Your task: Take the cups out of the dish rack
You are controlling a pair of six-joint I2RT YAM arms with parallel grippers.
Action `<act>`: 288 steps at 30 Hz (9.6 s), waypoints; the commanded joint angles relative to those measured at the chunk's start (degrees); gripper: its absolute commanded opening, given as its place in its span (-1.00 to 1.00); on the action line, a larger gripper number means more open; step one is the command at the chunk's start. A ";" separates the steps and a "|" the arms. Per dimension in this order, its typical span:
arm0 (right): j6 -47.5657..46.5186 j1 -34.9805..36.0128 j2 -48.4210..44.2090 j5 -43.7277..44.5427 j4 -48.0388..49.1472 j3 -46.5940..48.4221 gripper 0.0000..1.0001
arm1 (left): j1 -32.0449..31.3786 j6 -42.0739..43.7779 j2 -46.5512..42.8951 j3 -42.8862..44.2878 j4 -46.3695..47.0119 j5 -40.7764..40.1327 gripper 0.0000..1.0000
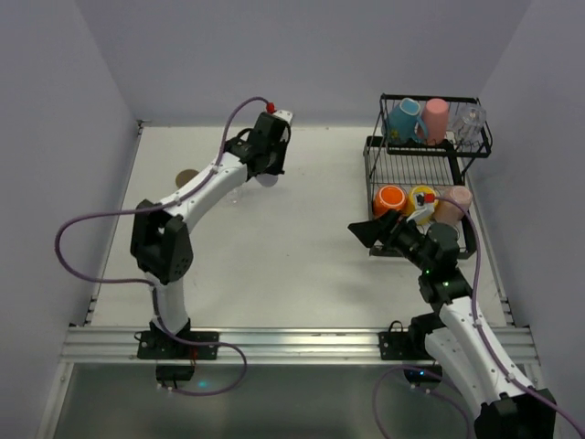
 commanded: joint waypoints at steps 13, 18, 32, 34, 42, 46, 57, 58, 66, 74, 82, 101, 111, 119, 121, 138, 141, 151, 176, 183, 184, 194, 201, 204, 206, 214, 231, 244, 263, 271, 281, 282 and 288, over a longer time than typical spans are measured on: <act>-6.56 0.03 -0.82 2.77 -5.14 2.37 0.98 | 2.96 6.85 14.91 7.91 -12.31 -1.29 -0.97; -7.09 0.03 -0.65 3.21 -5.75 2.80 0.98 | 3.05 7.56 15.70 7.91 -11.43 -1.56 -0.86; -14.04 0.12 -0.21 17.44 -16.82 10.19 0.98 | 3.05 6.94 12.72 8.34 -10.81 -1.03 1.00; -14.65 0.12 0.23 20.94 -17.61 11.24 0.98 | 3.05 6.68 10.62 10.36 -10.64 0.19 1.00; -16.85 -0.06 7.42 36.16 -20.43 16.07 0.97 | 1.04 2.73 -9.30 4.50 3.76 14.69 1.00; -18.51 -0.15 15.42 40.39 -21.04 21.16 0.98 | -2.84 1.41 -22.07 -6.21 9.57 17.94 1.00; -20.45 -0.32 32.73 45.84 -24.56 30.93 0.98 | -5.39 1.40 -50.11 -42.61 17.22 21.91 1.00; -20.28 -0.32 33.53 46.10 -25.00 31.63 0.98 | -5.48 1.93 -50.74 -43.76 17.48 21.65 1.00; -19.57 -0.23 41.01 45.84 -26.23 34.62 0.98 | -5.48 4.92 -49.69 -47.72 19.16 22.43 1.00; -20.89 -0.06 47.24 46.71 -26.14 37.52 0.98 | -5.39 4.92 -50.04 -48.87 19.16 22.00 1.00; -22.12 -0.15 51.38 47.94 -25.70 39.63 0.98 | -5.39 5.18 -49.25 -48.78 19.16 21.38 1.00; -25.90 0.20 46.12 47.15 -13.58 31.81 0.28 | -5.39 4.22 -47.84 -48.34 19.24 22.52 1.00; -22.65 0.47 44.00 47.77 -17.44 30.49 0.84 | -5.48 3.87 -47.49 -48.43 19.77 22.96 1.00; -22.74 0.38 45.57 45.22 -19.45 30.92 0.98 | -5.48 4.22 -47.14 -48.34 19.86 22.96 1.00; -22.56 0.38 44.89 45.22 -19.81 30.76 0.74 | -5.39 4.39 -46.97 -48.34 19.86 22.96 1.00; -18.78 0.47 31.88 45.13 -22.28 19.95 0.45 | -5.39 4.57 -46.26 -48.16 19.86 23.05 1.00; -19.57 0.38 32.74 44.87 -22.54 21.35 0.98 | -5.39 4.74 -46.09 -47.99 19.86 23.14 1.00; -20.89 0.38 41.97 48.03 -23.06 30.31 0.98 | -5.48 4.66 -46.35 -48.34 19.86 23.23 1.00; -22.65 -0.50 49.72 45.40 -24.03 38.75 0.98 | -5.48 4.48 -46.61 -48.43 19.77 23.67 1.00; -22.03 -0.50 48.04 44.34 -23.42 34.89 0.98 | -5.39 4.48 -46.26 -48.34 19.86 23.67 1.00; -21.95 -0.50 48.04 44.60 -23.42 34.71 0.98 | -5.48 4.48 -46.26 -48.25 19.86 23.75 1.00; -21.68 -0.41 46.47 45.83 -24.47 33.66 0.78 | -5.39 1.85 -45.39 -47.64 21.44 26.03 1.00; -22.03 -0.50 35.16 47.25 -22.63 32.43 0.17 | -5.48 -2.28 -44.24 -46.23 24.07 30.60 1.00; -21.95 -0.50 29.52 45.23 -21.49 31.46 0.11 | -5.74 -5.00 -43.72 -46.23 26.88 32.36 1.00; -21.77 -0.32 23.37 43.39 -20.08 30.41 0.07 | -6.18 -7.46 -42.84 -46.32 30.31 33.68 1.00; -4.75 -0.32 7.27 9.08 -1.60 19.87 0.06 | -7.15 -20.45 -37.04 -47.72 49.64 38.43 1.00; 23.05 3.72 15.52 -11.20 40.20 6.32 0.06 | -8.03 -35.07 -27.37 -48.96 69.69 45.64 0.62; 30.44 5.22 24.49 -8.57 53.15 1.58 0.90 | -8.29 -29.37 -30.35 -47.47 64.27 41.00 -1.00; -5.94 5.22 -4.06 15.16 -9.79 1.84 0.98 | -8.20 4.57 5.31 7.52 -3.07 3.28 -1.00; -7.44 5.22 -7.32 15.34 -12.08 2.01 0.98 | -7.41 6.76 20.88 20.21 -12.04 3.27 -1.00; -8.76 5.21 -6.98 16.13 -12.17 2.36 0.98 | -6.53 7.56 27.12 20.92 -13.71 1.26 -0.64; -8.85 5.22 -7.06 16.83 -12.78 2.54 0.98 | -6.53 7.56 27.13 20.92 -13.71 0.38 -0.51; -10.08 5.22 -6.89 19.73 -15.76 5.52 0.98 | -6.53 7.12 25.81 19.60 -11.87 -1.38 0.28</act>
